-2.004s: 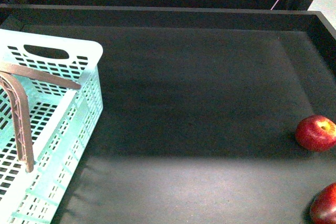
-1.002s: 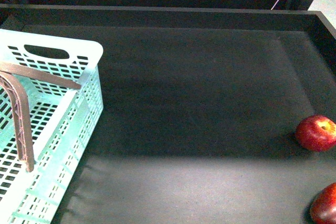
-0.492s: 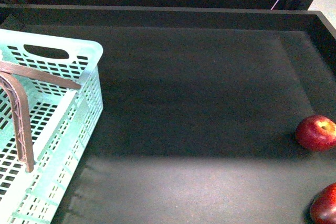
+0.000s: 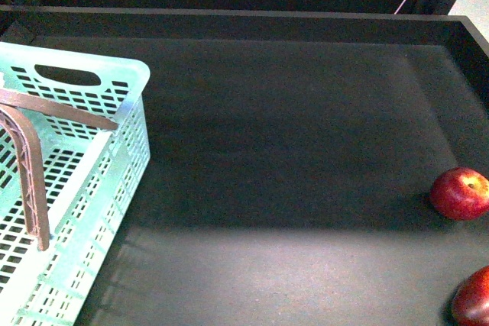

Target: Pick apple with right arm and hold basket with left

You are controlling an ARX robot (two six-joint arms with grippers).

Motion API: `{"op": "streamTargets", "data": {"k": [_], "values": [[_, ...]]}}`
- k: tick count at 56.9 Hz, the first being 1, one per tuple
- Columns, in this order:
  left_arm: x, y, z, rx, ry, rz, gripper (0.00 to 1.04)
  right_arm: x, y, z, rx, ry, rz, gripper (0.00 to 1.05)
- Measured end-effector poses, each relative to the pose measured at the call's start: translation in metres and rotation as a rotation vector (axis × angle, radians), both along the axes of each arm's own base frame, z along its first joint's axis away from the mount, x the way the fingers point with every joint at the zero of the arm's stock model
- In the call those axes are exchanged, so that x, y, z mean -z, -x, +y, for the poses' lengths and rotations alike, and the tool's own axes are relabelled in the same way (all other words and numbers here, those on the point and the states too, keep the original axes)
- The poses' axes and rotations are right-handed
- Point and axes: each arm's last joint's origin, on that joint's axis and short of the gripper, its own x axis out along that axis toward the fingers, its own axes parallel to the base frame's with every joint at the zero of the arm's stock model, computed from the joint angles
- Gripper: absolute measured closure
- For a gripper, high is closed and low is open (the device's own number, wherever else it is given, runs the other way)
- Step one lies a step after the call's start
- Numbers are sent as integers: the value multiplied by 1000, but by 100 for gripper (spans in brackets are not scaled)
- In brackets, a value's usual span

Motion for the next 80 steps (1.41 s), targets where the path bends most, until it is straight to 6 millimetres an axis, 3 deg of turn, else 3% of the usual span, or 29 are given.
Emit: {"op": "streamTargets", "data": {"k": [20,32,44,53,60,70,80], "values": [[-2,-8,-3,-61,48,52,89,0,0,0,0,0,0,9],[-17,-3,-11,2,24,32,89,0,0,0,0,0,0,9],[-45,1,-30,105,-9,-11,89,0,0,0,0,0,0,9],[-98,-5,-75,300,-63,-128,89,0,0,0,0,0,0,9],[-127,-7,-113,423,-50,-195,89,0,0,0,0,0,0,9],[-147,0,-159,558,-33,-233,89,0,0,0,0,0,0,9],[-152,9,-194,652,-45,-239,89,0,0,0,0,0,0,9]]}}
